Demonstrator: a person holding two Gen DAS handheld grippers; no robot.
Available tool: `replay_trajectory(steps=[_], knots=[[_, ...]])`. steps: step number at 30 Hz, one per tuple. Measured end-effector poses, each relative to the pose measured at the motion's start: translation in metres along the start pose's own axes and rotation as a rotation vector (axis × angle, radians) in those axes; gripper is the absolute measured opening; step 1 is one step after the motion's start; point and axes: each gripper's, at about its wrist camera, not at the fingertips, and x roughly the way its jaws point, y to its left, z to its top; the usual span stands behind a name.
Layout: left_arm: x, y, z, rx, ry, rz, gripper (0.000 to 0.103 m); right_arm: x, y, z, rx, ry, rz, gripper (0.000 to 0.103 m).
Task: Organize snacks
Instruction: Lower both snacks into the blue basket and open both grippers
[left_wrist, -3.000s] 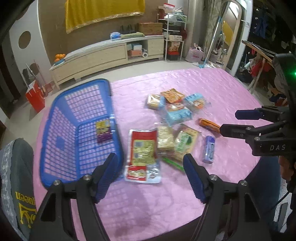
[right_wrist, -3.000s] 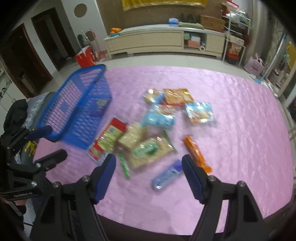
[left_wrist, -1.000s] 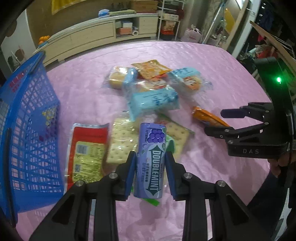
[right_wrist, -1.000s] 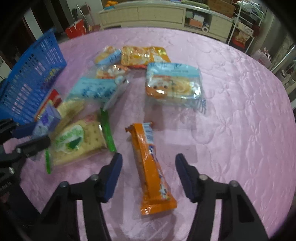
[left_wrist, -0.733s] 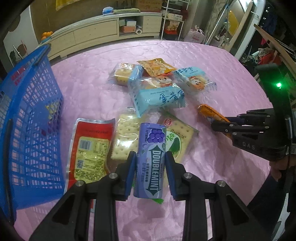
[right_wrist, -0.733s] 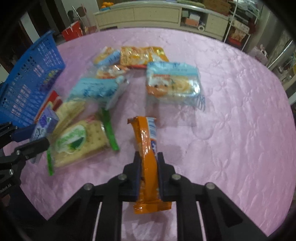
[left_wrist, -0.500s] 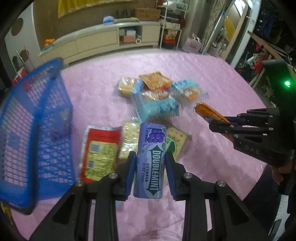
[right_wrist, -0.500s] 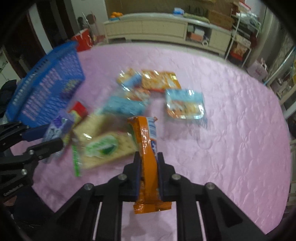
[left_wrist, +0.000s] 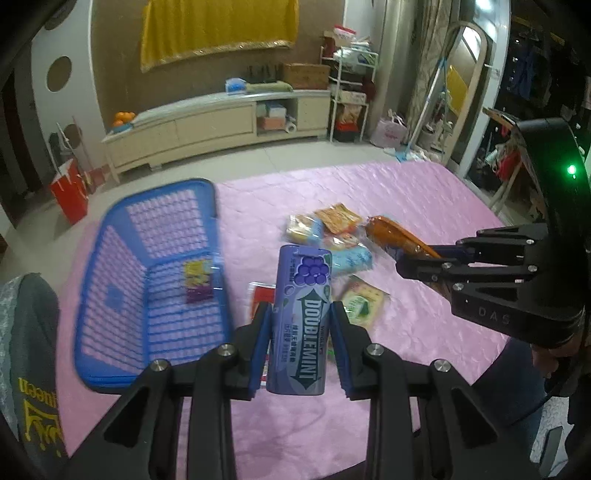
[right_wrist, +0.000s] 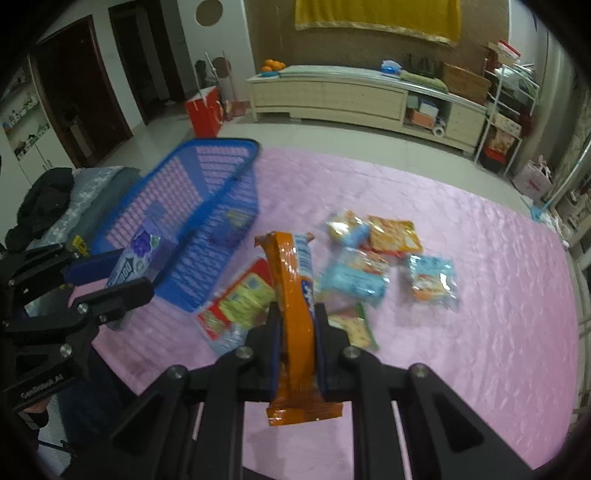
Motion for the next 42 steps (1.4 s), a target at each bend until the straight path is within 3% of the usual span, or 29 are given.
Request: replay_trajectory(steps=[12, 26, 37, 39, 40, 42], knots=[[-0.018, 0.082, -0.008, -0.054, 0.012, 0.060, 0.030, 0.023, 0.068, 0.031, -0.032, 0.008, 0.067, 0.019], [0.004, 0.143, -0.015, -0.142, 0.041, 0.051, 0.030, 0.079, 0.112, 0.055, 0.016, 0.131, 0.147, 0.019], [0.022, 0.167, -0.021, -0.172, 0.075, 0.033, 0.030, 0.103, 0.127, 0.054, -0.023, 0.194, 0.089, 0.020], [0.024, 0.166, -0.022, -0.166, 0.085, 0.045, 0.030, 0.104, 0.128, 0.054, -0.034, 0.204, 0.075, 0.026], [0.024, 0.165, -0.022, -0.166, 0.087, 0.054, 0.036, 0.103, 0.126, 0.053, -0.036, 0.207, 0.066, 0.031], [0.019, 0.161, -0.023, -0.161, 0.078, 0.060, 0.046, 0.097, 0.123, 0.051, -0.033, 0.192, 0.090, 0.054]])
